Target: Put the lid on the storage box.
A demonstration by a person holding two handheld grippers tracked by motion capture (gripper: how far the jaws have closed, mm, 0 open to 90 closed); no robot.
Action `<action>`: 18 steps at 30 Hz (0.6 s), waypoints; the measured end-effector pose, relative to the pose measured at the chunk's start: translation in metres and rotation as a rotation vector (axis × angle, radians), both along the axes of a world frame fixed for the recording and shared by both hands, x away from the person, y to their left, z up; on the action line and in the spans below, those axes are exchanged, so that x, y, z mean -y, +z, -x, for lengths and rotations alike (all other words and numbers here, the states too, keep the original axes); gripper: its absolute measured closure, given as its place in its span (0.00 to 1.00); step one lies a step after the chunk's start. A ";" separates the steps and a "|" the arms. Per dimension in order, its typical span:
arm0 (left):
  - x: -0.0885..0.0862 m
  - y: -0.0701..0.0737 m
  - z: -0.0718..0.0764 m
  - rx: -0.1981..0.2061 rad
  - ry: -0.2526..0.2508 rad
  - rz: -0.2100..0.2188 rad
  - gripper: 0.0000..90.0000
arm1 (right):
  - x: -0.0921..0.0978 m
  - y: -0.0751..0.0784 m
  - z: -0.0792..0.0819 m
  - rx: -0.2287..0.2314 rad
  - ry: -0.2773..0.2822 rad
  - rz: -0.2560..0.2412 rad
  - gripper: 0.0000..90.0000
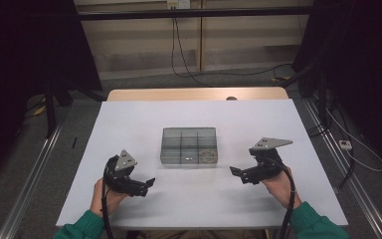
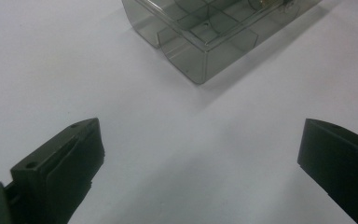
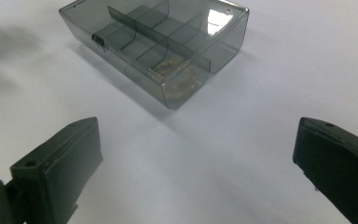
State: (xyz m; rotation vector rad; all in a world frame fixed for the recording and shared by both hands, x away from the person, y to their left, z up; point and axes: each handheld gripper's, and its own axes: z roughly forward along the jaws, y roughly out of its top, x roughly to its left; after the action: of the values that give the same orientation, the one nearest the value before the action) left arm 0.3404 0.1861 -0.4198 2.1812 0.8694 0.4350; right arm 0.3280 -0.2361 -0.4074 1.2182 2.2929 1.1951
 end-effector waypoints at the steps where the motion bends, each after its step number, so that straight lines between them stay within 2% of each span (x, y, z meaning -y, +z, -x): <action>1: 0.000 0.000 0.001 0.000 0.001 0.000 0.00 | 0.001 -0.001 0.002 -0.001 -0.002 0.002 0.00; 5: -0.001 0.000 0.004 0.005 -0.002 0.006 0.00 | 0.006 -0.004 0.012 0.017 -0.012 0.014 0.00; 11: -0.004 -0.001 0.009 0.005 -0.003 0.003 0.00 | 0.014 -0.009 0.025 0.011 -0.030 0.021 0.00; 18: -0.004 -0.005 0.014 -0.002 -0.008 -0.006 0.00 | 0.020 -0.012 0.036 0.025 -0.049 0.034 0.00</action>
State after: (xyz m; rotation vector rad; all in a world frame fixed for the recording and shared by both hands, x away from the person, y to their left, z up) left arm 0.3269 0.1902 -0.4244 2.1899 0.8620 0.4316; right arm 0.2916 -0.2557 -0.4191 1.2333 2.2433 1.1437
